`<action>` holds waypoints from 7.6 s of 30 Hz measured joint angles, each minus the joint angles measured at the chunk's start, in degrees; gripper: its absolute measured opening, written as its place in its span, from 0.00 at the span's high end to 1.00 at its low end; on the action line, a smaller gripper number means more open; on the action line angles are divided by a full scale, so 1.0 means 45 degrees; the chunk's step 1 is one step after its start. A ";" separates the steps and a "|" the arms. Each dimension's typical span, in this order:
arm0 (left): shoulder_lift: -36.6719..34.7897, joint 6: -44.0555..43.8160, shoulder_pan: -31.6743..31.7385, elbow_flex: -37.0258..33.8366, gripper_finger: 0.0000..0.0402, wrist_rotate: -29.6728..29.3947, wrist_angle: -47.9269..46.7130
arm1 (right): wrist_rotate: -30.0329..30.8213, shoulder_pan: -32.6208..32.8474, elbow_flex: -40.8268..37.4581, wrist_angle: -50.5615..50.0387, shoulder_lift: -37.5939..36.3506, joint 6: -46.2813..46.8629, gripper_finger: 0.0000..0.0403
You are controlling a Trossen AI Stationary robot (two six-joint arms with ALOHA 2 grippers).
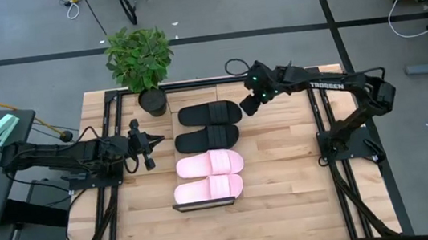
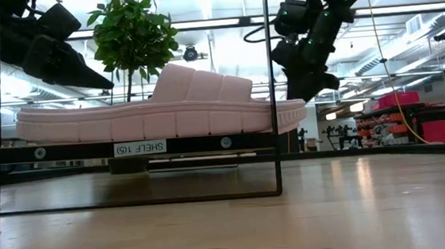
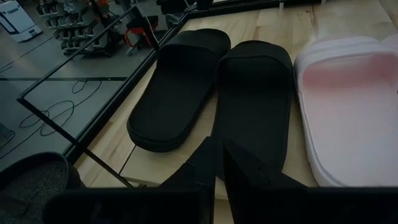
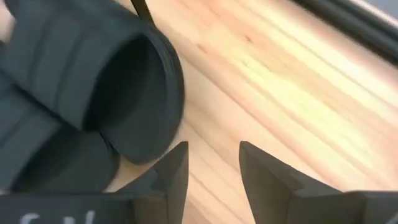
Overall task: Pick and place slides into the shelf
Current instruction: Put the black slipper on the shelf, then return to Home Position
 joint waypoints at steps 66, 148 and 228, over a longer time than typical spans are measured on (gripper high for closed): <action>-0.0003 -0.0287 0.0003 0.0000 0.93 0.0005 -0.0078 | -0.3459 0.0002 -0.6373 1.6135 0.2450 0.5894 0.64; -0.0003 -0.0238 0.0001 0.0000 0.91 0.0005 -0.0065 | -0.6498 -0.0925 -0.6334 1.4227 0.2405 0.8917 0.90; -0.0003 -0.0444 -0.2088 0.0000 0.99 0.1156 0.0921 | 0.3775 0.8536 -0.7684 0.5861 -0.6962 -0.1392 0.99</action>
